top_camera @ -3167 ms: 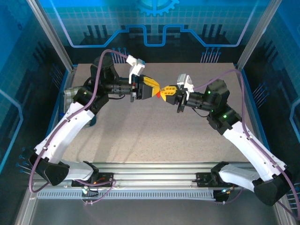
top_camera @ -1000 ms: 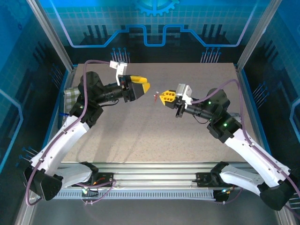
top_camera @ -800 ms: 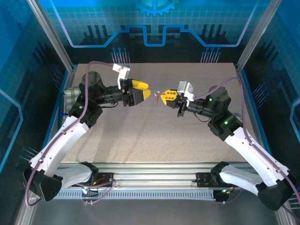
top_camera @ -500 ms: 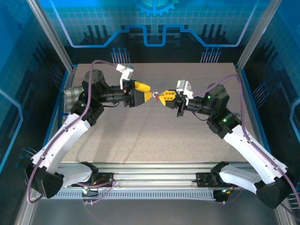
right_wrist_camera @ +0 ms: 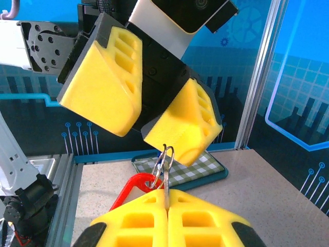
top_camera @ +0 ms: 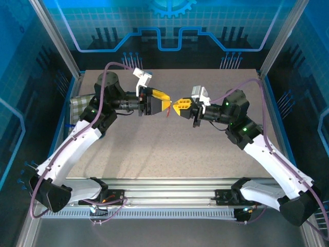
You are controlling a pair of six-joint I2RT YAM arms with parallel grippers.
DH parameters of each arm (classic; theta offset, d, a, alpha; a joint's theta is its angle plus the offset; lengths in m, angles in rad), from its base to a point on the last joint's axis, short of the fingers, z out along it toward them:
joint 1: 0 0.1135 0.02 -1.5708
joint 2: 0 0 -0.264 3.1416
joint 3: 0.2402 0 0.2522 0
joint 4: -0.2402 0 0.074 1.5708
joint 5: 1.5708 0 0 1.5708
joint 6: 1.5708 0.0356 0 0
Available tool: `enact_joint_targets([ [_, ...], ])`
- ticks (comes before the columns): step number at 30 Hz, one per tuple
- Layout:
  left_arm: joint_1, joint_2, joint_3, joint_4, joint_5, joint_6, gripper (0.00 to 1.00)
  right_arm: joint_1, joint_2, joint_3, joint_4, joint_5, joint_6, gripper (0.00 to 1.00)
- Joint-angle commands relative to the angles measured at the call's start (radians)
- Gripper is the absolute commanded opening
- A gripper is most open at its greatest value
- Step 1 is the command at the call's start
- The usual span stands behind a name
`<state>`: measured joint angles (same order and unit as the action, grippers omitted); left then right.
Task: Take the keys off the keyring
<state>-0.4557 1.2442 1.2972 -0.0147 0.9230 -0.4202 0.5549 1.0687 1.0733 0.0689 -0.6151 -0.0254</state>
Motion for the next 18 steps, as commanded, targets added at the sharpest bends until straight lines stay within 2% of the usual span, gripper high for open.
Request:
enact_joint_targets([
  [1, -0.01, 0.013, 0.037, -0.031, 0.032, 0.026, 0.38, -0.015, -0.001, 0.035, -0.003, -0.021, 0.012, 0.0],
  [5, -0.015, 0.019, 0.042, -0.044, 0.034, 0.035, 0.32, -0.017, 0.0, 0.037, 0.0, -0.022, 0.015, 0.0],
  [10, -0.017, 0.014, 0.041, -0.041, 0.03, 0.038, 0.11, -0.021, -0.003, 0.034, 0.008, -0.021, 0.02, 0.0],
  [14, -0.017, 0.014, 0.032, -0.007, 0.02, 0.005, 0.0, -0.023, -0.009, 0.02, 0.028, -0.015, 0.025, 0.0],
  [18, -0.017, 0.011, 0.009, 0.057, -0.02, -0.064, 0.0, -0.023, -0.021, 0.0, 0.054, 0.006, 0.023, 0.0],
])
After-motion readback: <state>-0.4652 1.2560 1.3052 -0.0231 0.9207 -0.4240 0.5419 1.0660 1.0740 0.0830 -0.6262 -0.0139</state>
